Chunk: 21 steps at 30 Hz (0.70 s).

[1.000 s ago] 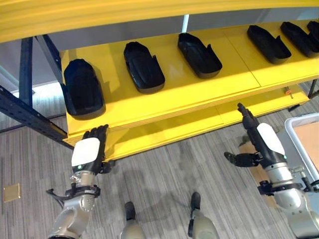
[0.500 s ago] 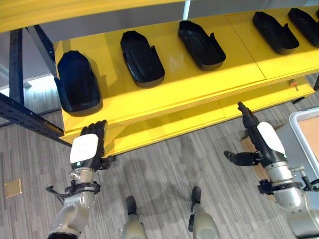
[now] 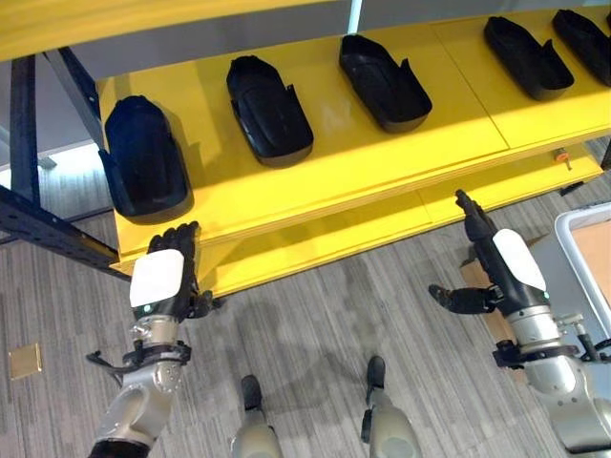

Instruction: Move parts from the plastic box to the shelf.

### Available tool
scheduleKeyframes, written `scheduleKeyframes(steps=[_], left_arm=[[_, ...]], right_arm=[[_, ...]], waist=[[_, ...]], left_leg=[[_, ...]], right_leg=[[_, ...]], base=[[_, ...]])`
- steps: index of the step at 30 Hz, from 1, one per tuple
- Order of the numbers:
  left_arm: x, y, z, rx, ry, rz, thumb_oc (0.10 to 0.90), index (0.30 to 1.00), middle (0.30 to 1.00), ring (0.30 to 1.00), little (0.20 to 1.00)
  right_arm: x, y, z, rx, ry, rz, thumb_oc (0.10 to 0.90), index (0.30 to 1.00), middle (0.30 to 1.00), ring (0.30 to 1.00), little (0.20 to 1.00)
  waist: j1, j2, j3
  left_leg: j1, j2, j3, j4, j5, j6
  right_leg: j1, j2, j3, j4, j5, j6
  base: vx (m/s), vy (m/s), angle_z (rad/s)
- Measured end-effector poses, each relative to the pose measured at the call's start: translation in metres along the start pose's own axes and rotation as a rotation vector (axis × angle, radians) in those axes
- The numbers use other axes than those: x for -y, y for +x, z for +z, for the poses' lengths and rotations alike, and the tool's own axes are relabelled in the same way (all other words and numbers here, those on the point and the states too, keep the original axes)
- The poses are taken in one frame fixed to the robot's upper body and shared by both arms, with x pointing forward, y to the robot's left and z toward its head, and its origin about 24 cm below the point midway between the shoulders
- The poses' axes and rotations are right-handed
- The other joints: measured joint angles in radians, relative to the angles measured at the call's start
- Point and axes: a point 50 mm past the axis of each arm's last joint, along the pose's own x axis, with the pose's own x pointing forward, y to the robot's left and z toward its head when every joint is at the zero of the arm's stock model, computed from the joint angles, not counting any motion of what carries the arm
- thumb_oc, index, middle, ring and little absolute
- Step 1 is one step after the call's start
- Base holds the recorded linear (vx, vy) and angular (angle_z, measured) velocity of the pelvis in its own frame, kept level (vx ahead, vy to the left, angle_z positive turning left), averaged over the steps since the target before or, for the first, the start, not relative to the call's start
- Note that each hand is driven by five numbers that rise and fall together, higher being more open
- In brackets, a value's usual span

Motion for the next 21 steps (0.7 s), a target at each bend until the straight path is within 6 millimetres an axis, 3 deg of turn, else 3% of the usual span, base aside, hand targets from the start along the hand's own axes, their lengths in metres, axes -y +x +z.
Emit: scheduleKeyframes(steps=[21], left_arm=[[-0.0029,0.0072,0.0012,-0.003,-0.001,0.019,0.9,1.0,1.0,1.0,1.0]], right_arm=[[0.0006,0.0013,0.0005,0.002,-0.001,-0.004,0.9,1.0,1.0,1.0,1.0]], waist=[[-0.019,-0.002,0.025]], left_leg=[[-0.018,0.0,0.001,0.003,0.002,-0.003]], right_leg=[[-0.021,0.001,0.005,0.0,0.001,-0.001]], base=[[0.0,0.0,0.0]])
